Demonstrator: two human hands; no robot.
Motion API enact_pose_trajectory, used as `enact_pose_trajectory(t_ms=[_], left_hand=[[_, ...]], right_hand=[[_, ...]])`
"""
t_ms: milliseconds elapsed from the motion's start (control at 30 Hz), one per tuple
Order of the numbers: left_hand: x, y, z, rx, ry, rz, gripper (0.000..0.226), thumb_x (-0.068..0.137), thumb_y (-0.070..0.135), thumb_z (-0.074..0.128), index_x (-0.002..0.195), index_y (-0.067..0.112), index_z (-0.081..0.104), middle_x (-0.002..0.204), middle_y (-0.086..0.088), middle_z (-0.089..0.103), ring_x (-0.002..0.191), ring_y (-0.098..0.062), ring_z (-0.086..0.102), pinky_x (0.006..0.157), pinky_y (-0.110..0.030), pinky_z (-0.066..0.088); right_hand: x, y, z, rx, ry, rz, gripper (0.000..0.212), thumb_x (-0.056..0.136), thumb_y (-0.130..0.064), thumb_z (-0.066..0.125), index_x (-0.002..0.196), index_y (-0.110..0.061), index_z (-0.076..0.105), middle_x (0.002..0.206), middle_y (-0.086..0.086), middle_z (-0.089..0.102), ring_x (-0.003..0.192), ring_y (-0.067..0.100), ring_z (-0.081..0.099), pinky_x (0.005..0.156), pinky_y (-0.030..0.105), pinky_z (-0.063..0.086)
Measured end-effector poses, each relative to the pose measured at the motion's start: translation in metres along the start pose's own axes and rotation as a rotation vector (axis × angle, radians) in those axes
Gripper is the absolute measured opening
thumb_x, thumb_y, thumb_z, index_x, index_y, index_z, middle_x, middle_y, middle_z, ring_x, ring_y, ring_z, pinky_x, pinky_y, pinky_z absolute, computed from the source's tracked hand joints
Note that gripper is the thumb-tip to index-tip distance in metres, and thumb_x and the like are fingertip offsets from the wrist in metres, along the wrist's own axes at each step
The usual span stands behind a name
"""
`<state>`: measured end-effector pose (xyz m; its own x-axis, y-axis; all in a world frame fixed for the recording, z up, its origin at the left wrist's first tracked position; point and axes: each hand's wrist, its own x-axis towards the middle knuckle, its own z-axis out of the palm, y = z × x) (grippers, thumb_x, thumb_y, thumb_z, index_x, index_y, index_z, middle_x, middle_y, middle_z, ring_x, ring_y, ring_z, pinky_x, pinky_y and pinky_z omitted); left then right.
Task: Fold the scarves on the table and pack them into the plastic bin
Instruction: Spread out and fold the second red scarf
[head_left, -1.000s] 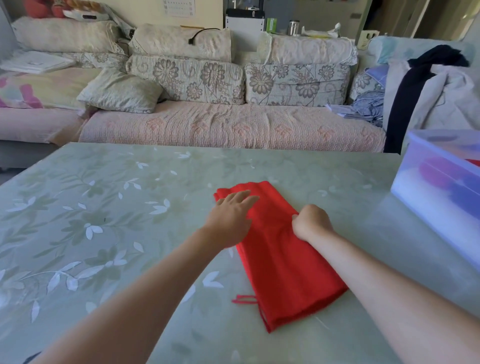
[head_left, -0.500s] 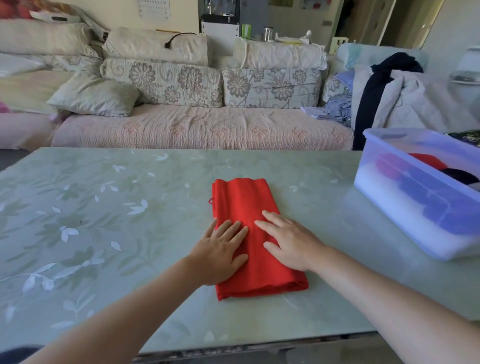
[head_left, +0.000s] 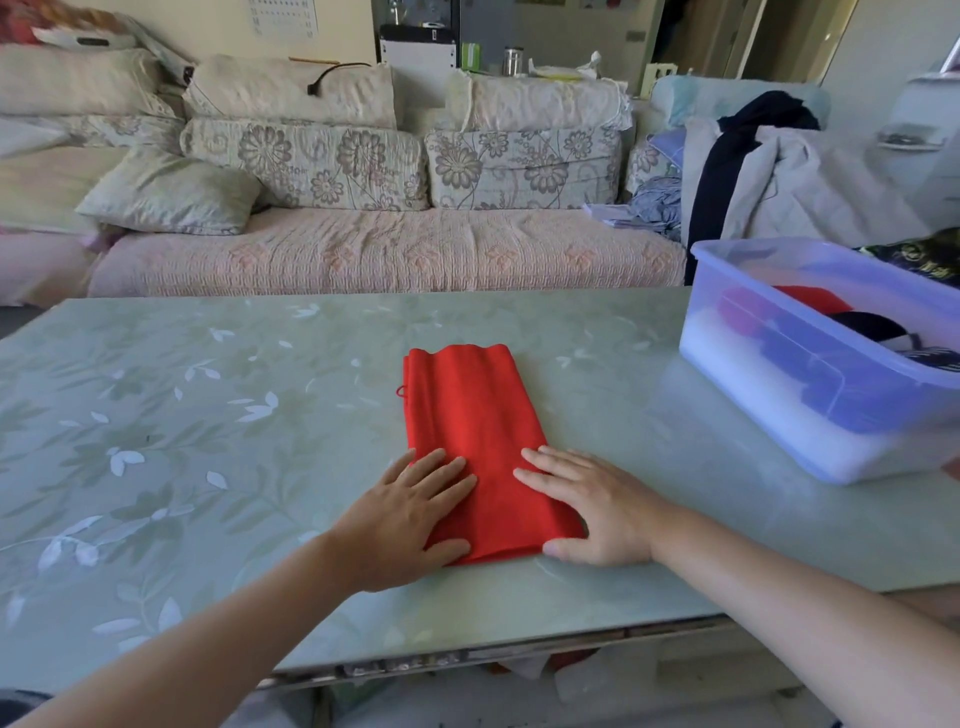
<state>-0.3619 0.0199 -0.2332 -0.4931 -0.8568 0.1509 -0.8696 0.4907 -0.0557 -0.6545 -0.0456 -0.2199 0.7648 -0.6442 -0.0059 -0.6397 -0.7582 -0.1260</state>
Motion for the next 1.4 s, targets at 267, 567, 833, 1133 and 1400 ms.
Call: enact_pose_trajectory(t_ms=[267, 567, 833, 1133, 1400], left_hand=[[0.005, 0.023, -0.006, -0.138, -0.105, 0.03, 0.078, 0.09, 0.065, 0.038, 0.156, 0.029, 0.015, 0.163, 0.002, 0.012, 0.151, -0.019, 0.011, 0.121, -0.03, 0.005], [0.018, 0.039, -0.024, -0.133, 0.014, -0.126, 0.08, 0.074, 0.057, 0.059, 0.144, 0.027, 0.036, 0.122, 0.002, 0.063, 0.112, -0.023, 0.061, 0.085, -0.031, 0.051], [0.027, 0.005, -0.071, -0.581, 0.116, -0.433, 0.018, 0.07, 0.026, 0.057, 0.088, 0.028, 0.061, 0.067, 0.007, 0.06, 0.062, -0.011, 0.053, 0.057, -0.021, 0.039], [0.064, -0.026, -0.037, -0.313, 0.39, -0.529, 0.03, 0.087, 0.021, 0.063, 0.116, 0.014, 0.062, 0.11, -0.005, 0.065, 0.102, -0.031, 0.06, 0.084, -0.038, 0.049], [0.071, 0.018, -0.001, 0.048, 0.035, -0.135, 0.074, 0.085, 0.061, 0.037, 0.145, 0.021, 0.046, 0.151, -0.001, 0.044, 0.14, -0.025, 0.039, 0.116, -0.049, 0.027]], right_hand=[[-0.009, -0.002, -0.002, -0.204, 0.245, -0.202, 0.067, 0.07, -0.016, 0.074, 0.135, -0.022, 0.06, 0.129, 0.002, 0.065, 0.108, 0.021, 0.066, 0.085, 0.035, 0.058], [0.012, -0.025, -0.022, 0.102, 0.437, 0.167, 0.029, 0.074, -0.025, 0.052, 0.099, -0.029, 0.066, 0.083, -0.003, 0.071, 0.074, 0.026, 0.065, 0.063, 0.03, 0.048], [0.028, -0.014, -0.038, 0.477, 0.422, 0.367, 0.013, 0.08, -0.024, 0.06, 0.092, -0.028, 0.062, 0.067, -0.008, 0.061, 0.063, 0.012, 0.056, 0.062, 0.027, 0.045], [0.077, 0.004, -0.022, 0.423, 0.352, 0.695, 0.029, 0.097, -0.031, 0.054, 0.125, -0.025, 0.056, 0.112, 0.0, 0.065, 0.102, 0.025, 0.063, 0.083, 0.031, 0.048], [0.094, -0.001, -0.019, -0.035, 0.382, 0.583, 0.044, 0.093, -0.015, 0.052, 0.136, -0.02, 0.046, 0.123, 0.006, 0.056, 0.105, 0.03, 0.061, 0.079, 0.039, 0.049]])
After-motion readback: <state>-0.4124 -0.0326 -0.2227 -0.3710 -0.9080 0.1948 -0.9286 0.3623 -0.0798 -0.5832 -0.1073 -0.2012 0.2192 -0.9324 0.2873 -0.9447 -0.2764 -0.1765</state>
